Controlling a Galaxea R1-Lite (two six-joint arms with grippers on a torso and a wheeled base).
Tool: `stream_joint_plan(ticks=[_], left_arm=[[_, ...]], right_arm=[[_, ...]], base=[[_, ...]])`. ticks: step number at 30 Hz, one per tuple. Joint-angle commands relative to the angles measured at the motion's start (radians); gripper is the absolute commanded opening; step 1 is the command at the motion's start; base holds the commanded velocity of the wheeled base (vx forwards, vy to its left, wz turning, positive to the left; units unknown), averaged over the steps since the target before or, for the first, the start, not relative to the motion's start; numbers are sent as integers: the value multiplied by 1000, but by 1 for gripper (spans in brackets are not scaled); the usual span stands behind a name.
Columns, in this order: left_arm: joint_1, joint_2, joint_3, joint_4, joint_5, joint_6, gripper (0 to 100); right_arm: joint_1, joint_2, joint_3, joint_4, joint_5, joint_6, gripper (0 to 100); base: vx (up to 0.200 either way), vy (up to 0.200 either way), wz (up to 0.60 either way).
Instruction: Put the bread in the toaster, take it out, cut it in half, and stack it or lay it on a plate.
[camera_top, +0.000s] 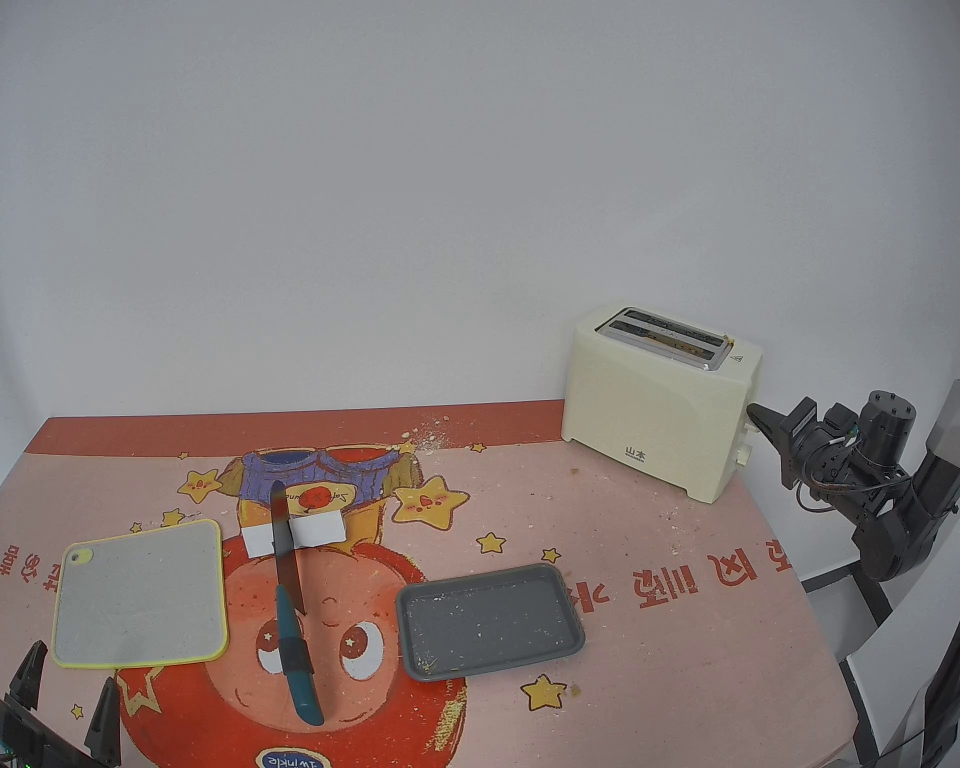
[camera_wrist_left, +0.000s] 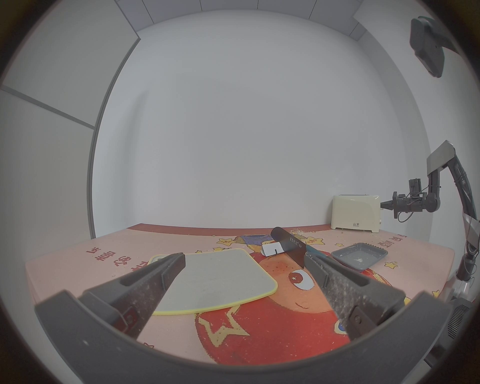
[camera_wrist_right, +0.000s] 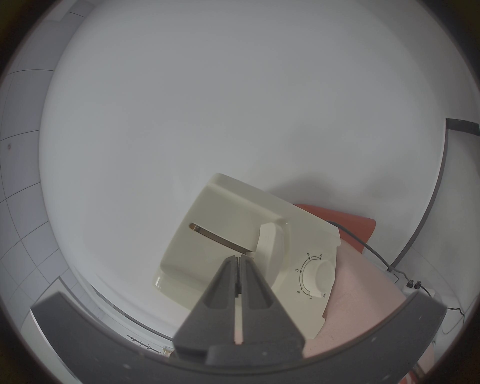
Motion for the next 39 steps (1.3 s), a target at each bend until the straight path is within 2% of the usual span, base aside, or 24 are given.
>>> stream_joint_plan(ticks=[1,34,39], left_arm=[[-1,-12,18,-2,0,0,100],[-1,-10,18,0,1,0,100],[-1,-12,18,0,1,0,100]], right_arm=[[1,13,2,4,0,0,0],[1,-22,4,3,0,-1,0],[-8,-36,32,-88,0,-3,0]], base=[[0,0,0],[0,0,0],[0,0,0]])
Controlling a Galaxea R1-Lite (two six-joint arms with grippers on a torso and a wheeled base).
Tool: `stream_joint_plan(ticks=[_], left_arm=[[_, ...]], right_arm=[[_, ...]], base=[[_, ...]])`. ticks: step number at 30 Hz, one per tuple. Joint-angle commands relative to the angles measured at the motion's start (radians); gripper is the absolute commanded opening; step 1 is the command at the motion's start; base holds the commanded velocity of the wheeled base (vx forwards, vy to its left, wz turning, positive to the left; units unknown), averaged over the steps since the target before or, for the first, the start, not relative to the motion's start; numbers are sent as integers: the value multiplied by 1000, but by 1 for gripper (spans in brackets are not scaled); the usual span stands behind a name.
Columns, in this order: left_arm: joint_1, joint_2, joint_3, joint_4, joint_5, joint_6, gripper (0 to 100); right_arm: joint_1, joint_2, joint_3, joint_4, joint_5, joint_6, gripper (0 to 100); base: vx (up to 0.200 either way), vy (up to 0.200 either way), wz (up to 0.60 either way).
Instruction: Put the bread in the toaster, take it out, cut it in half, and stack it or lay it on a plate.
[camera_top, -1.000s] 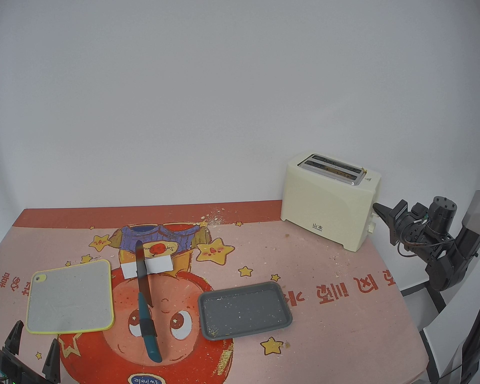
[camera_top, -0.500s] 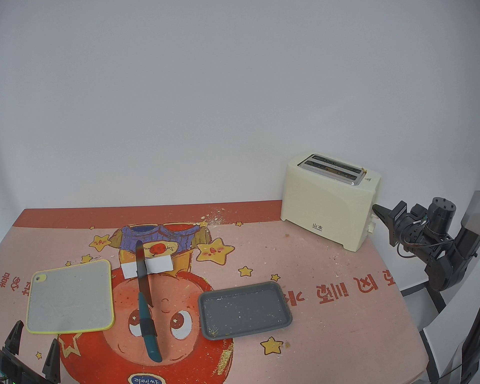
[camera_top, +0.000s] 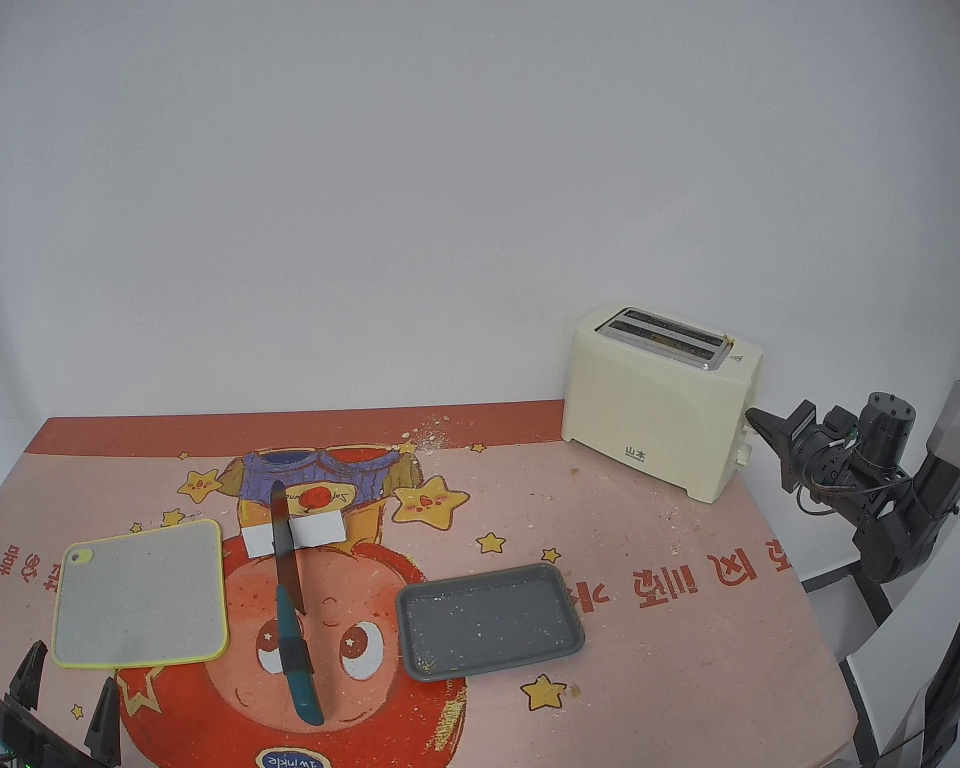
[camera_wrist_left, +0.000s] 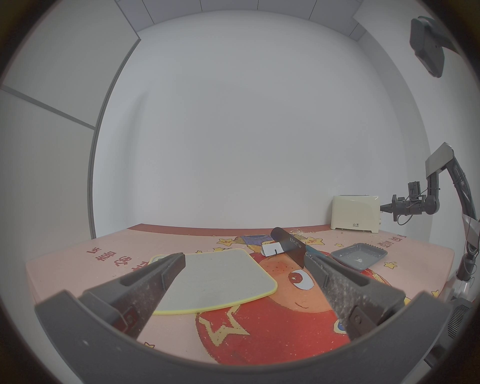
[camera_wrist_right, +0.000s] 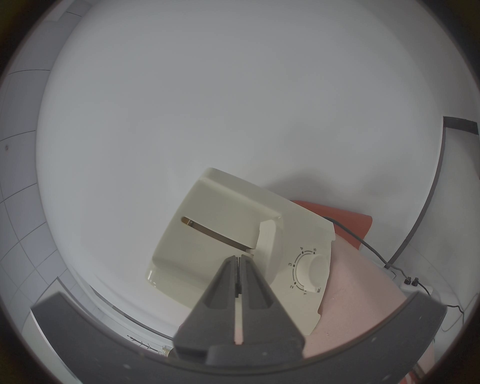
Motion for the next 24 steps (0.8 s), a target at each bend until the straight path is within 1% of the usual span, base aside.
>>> stream_joint_plan(ticks=[1,3,9,12,16,18,19,20,21,22,23,24], left_arm=[[-1,-12,18,0,1,0,100],[-1,-10,18,0,1,0,100],[-1,-12,18,-2,1,0,100],[-1,-10,18,-2,1,-2,100],[-1,-10,18,0,1,-2,100],[-1,-10,18,0,1,-2,100],[-1,-12,18,-2,1,-2,100],[-1,-10,18,-2,1,-2,100],[-1,-10,18,0,1,-2,100],[-1,-10,18,0,1,-2,100],[-1,-10,18,-2,1,-2,100],[-1,-10,18,0,1,-2,100]], right_arm=[[-6,-24,24,-62,1,-1,0],[0,-36,41,-83,1,-1,0],[3,-79,44,-83,1,-1,0],[-2,-132,46,-69,1,-1,0],[1,-242,76,-17,11,-4,0],[0,-290,76,38,11,-29,0],[-3,-326,73,96,11,-72,0],[-10,-363,75,161,9,-147,0],[-14,-394,79,213,9,-224,0],[-33,-429,85,280,9,-322,0],[-59,-464,95,343,8,-408,0],[-71,-480,99,377,6,-449,0]], base=[[0,0,0],[0,0,0],[0,0,0],[0,0,0],[0,0,0],[0,0,0],[0,0,0],[0,0,0],[0,0,0],[0,0,0],[0,0,0],[0,0,0]])
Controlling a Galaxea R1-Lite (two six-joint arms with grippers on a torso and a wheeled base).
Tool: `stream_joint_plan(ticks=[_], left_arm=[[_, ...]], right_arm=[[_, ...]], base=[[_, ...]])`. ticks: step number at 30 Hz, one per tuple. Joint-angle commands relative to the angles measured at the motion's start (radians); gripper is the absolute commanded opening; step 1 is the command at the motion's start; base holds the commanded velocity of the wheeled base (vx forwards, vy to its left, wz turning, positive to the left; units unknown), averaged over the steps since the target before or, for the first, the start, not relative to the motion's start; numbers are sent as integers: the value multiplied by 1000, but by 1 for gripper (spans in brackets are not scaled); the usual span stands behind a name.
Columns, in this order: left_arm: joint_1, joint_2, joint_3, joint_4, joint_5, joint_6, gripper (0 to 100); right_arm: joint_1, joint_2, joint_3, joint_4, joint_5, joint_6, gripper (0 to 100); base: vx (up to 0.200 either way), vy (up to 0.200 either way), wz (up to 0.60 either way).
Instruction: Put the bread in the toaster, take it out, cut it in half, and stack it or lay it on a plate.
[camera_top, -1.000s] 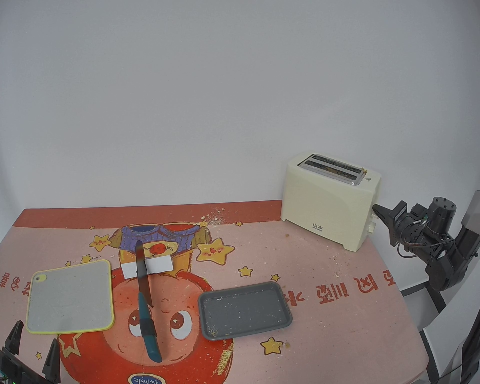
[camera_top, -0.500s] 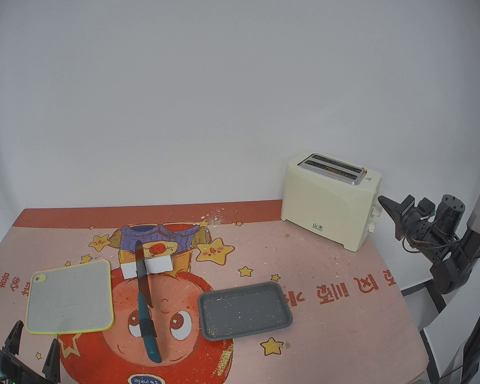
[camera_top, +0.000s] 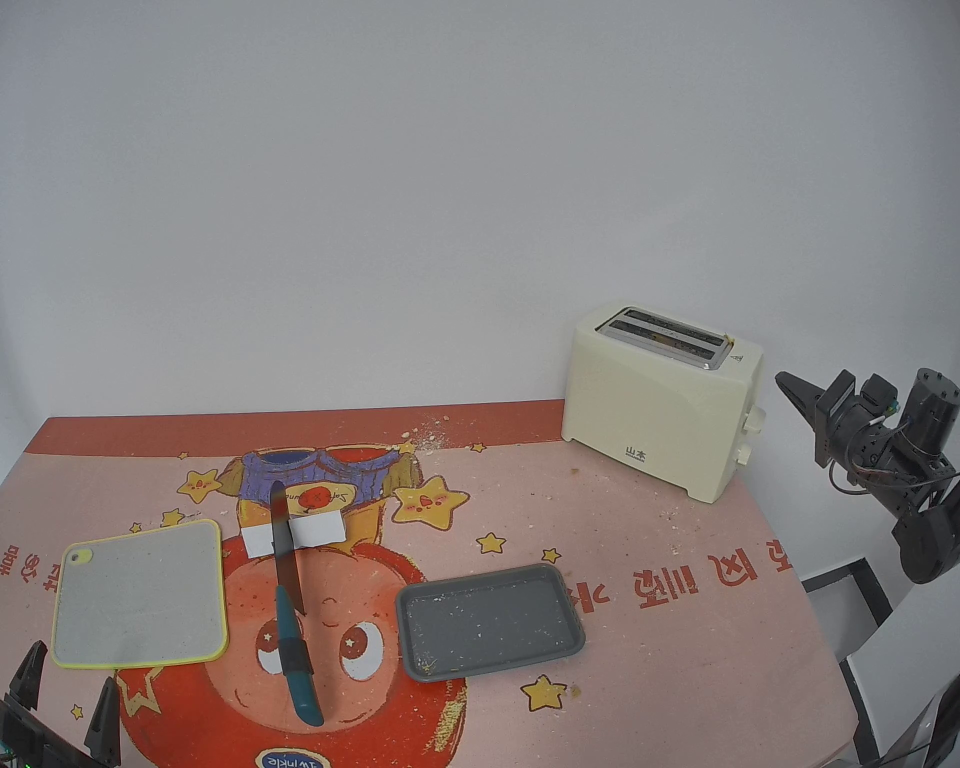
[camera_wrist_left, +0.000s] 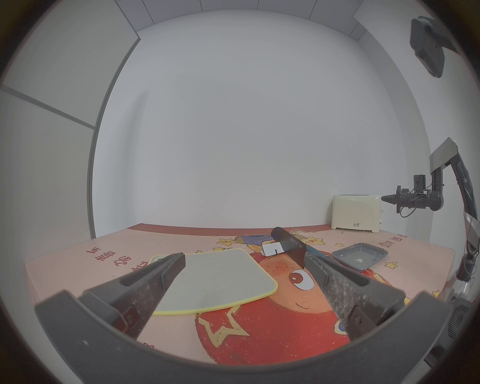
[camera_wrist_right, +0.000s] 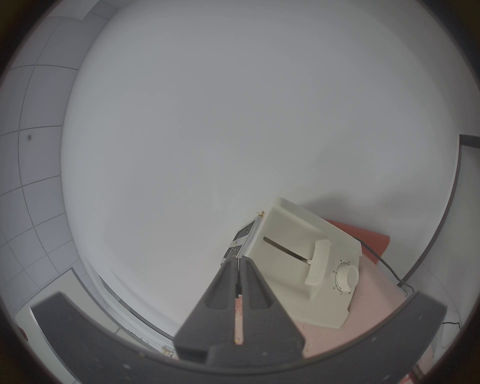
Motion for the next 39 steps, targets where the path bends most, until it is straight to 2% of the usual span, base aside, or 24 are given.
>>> stream_joint_plan(ticks=[1,2,4,5,8,11,17,21,26,29,39], left_arm=[[0,-10,18,0,0,-1,100],[0,-10,18,0,0,-1,100],[0,-10,18,0,0,-1,100],[0,-10,18,-1,0,-1,100],[0,-10,18,0,0,-1,100],[0,-10,18,0,0,-1,100],[0,-10,18,0,0,-1,100],[0,-10,18,0,0,-1,100],[0,-10,18,0,0,-1,100],[0,-10,18,-1,0,-1,100],[0,-10,18,0,0,-1,100]], right_arm=[[-102,-279,34,355,-3,-437,0],[-128,-324,32,440,-1,-508,0],[-159,-390,24,583,1,-578,0],[-168,-439,9,726,2,-615,0],[-171,-485,-28,942,7,-661,0],[-189,-494,-63,1065,10,-702,0],[-192,-471,-63,1074,2,-699,0],[-179,-376,-63,1069,11,-686,0],[-131,-229,-89,1056,16,-577,0],[-94,-181,-95,1056,14,-549,0],[-48,-111,-95,1043,14,-543,0]], base=[[0,0,0],[0,0,0],[0,0,0],[0,0,0],[0,0,0],[0,0,0],[0,0,0],[0,0,0],[0,0,0],[0,0,0],[0,0,0]])
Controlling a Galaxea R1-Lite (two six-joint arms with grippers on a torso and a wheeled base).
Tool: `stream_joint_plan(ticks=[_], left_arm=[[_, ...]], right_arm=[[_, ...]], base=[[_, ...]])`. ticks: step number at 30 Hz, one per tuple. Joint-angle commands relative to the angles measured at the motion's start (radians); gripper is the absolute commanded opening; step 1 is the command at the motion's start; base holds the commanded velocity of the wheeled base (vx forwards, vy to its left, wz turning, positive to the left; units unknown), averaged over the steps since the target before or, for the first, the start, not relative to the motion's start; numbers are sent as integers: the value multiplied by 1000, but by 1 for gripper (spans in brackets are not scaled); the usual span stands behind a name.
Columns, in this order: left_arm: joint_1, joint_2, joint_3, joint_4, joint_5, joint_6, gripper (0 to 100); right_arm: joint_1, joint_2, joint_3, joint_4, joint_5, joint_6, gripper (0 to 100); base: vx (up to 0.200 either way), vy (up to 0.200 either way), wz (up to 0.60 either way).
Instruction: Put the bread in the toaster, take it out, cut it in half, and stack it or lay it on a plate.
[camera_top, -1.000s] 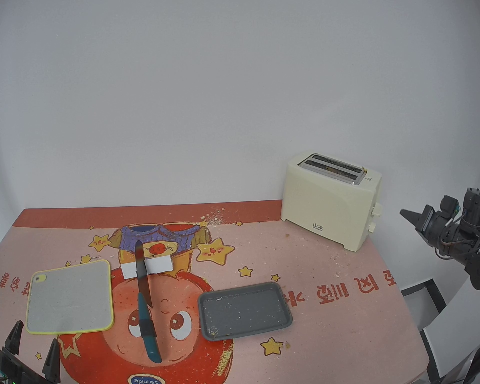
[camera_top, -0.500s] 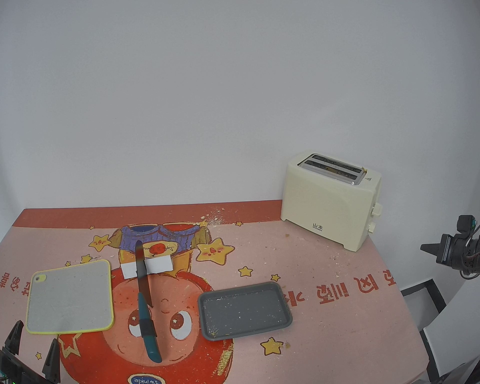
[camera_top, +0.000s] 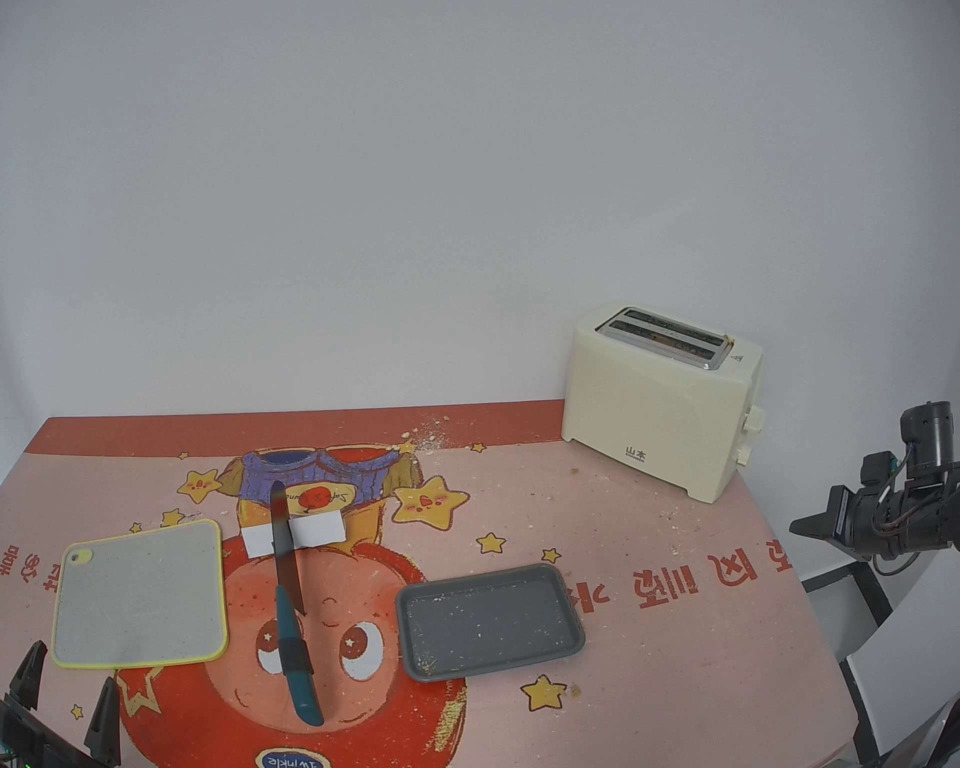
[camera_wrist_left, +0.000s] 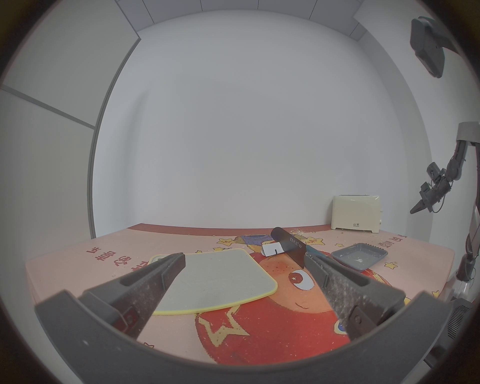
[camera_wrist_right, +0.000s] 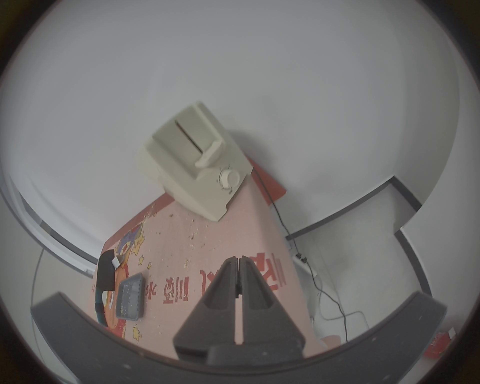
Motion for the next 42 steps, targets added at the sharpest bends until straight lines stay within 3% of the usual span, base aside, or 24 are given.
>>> stream_joint_plan(ticks=[1,5,12,31,38,42], left_arm=[[0,-12,18,-1,0,0,100],[0,-10,18,-1,0,0,100],[0,-12,18,1,0,0,100],[0,-10,18,1,0,0,100],[0,-10,18,1,0,0,100],[0,-10,18,-1,0,0,100]], right_arm=[[11,56,-1,-27,1,0,0],[15,63,2,-104,-1,47,0],[80,102,8,-289,-1,284,0],[93,260,40,-581,-10,306,0],[97,257,38,-670,-12,378,0],[97,262,40,-702,-15,386,0]], base=[[0,0,0],[0,0,0],[0,0,0],[0,0,0],[0,0,0],[0,0,0]])
